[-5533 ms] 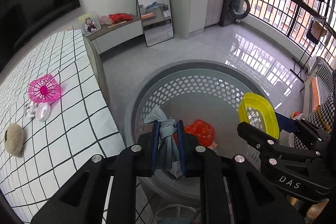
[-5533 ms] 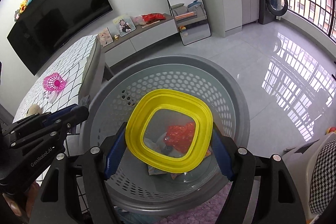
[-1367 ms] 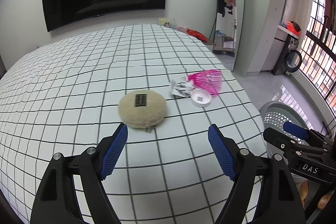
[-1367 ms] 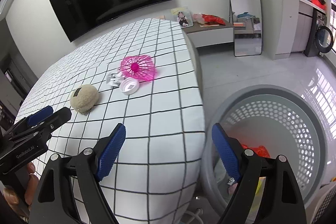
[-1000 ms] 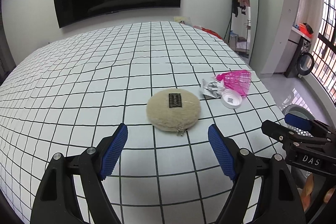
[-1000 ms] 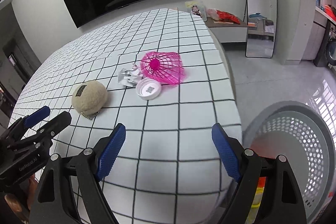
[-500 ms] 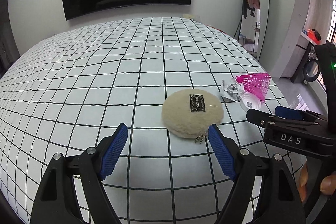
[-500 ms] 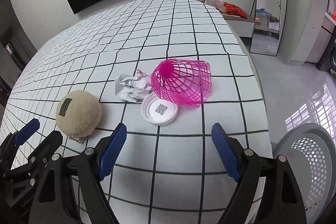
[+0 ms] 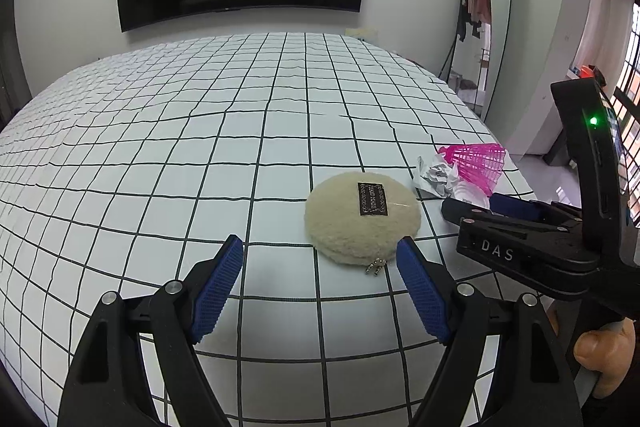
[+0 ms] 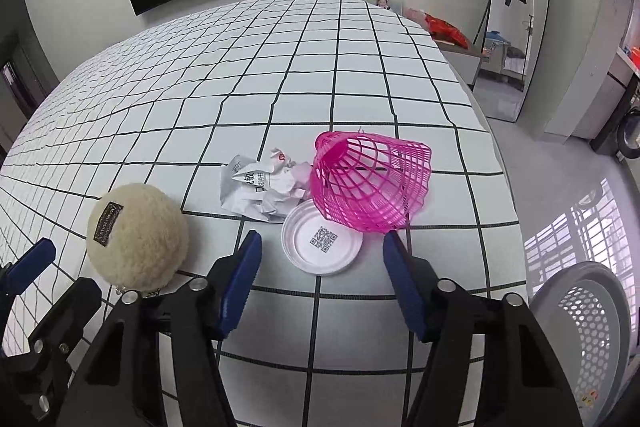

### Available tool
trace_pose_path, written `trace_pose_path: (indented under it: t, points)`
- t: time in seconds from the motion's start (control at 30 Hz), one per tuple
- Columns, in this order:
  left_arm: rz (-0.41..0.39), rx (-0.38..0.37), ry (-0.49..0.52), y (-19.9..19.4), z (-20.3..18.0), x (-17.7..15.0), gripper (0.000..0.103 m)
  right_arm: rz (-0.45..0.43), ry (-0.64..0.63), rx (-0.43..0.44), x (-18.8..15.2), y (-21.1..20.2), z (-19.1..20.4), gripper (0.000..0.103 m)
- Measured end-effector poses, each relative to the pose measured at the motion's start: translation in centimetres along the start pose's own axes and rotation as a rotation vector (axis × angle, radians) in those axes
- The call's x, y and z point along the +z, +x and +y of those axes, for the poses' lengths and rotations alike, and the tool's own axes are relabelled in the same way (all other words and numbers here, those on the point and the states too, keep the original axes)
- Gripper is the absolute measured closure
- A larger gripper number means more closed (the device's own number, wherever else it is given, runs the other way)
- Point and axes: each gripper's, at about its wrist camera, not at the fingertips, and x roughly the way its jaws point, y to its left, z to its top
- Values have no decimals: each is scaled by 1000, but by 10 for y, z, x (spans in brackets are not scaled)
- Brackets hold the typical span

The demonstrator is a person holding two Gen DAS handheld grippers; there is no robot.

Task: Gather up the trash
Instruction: 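Grasp the white round lid with the right gripper and lift it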

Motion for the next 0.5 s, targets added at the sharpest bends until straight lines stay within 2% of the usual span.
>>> trace_pose_path:
  t: [0.07,0.17,0.5]
  points:
    - [-1,-2,1,0,0,0,26,-8,-20,-18,0,0,5,51]
    - [-3,-4,-1,-1,0,-1,26,-19,-37,-19,-2,-1,11,64]
    - [6,-6,2,0,-1,-1,26,-14,-3,23,-18,-19,4,64]
